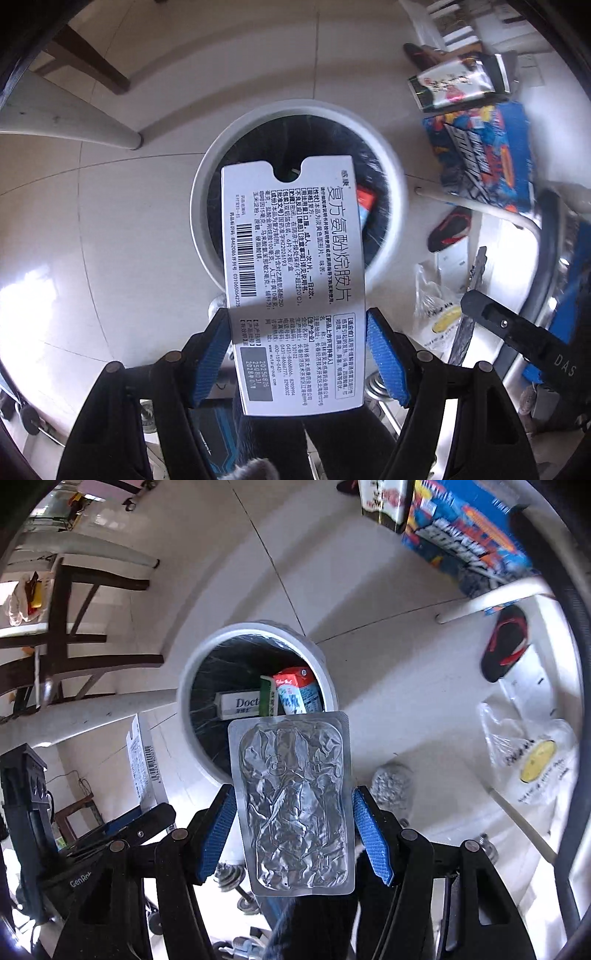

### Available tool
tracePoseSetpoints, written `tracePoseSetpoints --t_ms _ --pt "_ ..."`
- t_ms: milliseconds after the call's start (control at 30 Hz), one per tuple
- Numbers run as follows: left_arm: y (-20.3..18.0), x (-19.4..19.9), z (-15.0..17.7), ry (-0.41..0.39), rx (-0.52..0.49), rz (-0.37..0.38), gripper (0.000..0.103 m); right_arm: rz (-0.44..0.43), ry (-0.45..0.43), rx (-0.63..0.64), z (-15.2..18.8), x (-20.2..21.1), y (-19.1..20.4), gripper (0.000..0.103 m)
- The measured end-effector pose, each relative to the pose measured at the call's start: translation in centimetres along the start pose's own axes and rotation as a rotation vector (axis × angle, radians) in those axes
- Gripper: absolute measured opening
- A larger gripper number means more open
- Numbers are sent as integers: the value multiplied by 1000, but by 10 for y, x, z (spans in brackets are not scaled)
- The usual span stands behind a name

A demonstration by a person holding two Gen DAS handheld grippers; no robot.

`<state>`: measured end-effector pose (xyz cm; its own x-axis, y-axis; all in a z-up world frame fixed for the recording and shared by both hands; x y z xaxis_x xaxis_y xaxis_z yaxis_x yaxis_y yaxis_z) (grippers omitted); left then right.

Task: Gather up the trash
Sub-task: 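Carry both items over the bin and open the right tool to drop the foil pack, then open the left tool over the bin to drop the white leaflet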

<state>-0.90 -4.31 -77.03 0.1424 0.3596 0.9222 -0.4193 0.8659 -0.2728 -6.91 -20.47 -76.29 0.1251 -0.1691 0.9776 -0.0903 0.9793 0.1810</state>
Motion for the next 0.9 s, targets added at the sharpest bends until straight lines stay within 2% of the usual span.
tracePoseSetpoints --t_ms 33,67,100,233,300,333,367,400,533,733,900 --pt "5 -5 -4 -3 2 -8 79 -9 3 -1 -7 -12 -1 66" --pt "10 -6 -6 -10 6 -18 92 -12 3 -6 -12 -22 -3 66" --pt "16 -8 -8 -19 14 -33 96 -27 12 -8 -18 -33 -2 66" --pt "36 -6 -9 -58 37 -71 103 -103 57 -33 -29 -62 4 67" --pt "42 -1 -5 -76 43 -93 103 -135 88 -41 -31 -73 9 79" --pt "44 2 -3 -86 44 -114 103 -138 91 -45 -31 -75 10 96" --pt "46 3 -2 -99 41 -129 103 -144 89 -47 -30 -76 12 103" --pt "47 5 0 -109 36 -145 103 -146 84 -43 -30 -76 13 103" --pt "49 14 7 -140 18 -232 103 -38 29 29 -25 -73 16 103" --pt "41 19 23 -143 15 -248 103 152 -61 144 -15 -62 22 103" --pt "36 30 35 -147 30 -259 103 214 -98 174 -10 -50 17 103"
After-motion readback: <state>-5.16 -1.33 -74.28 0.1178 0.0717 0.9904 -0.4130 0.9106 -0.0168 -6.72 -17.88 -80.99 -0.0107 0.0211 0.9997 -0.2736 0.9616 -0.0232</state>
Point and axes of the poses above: each gripper's, at about its wrist camera, not at the fingertips, and x roughly against the way its jaws point, y to its left, z to its underside, the point moved 6 cm from there along -x, roughly the way its jaws point, and after that the axes turned 9 degrees about -x, right-handed, at the moved point
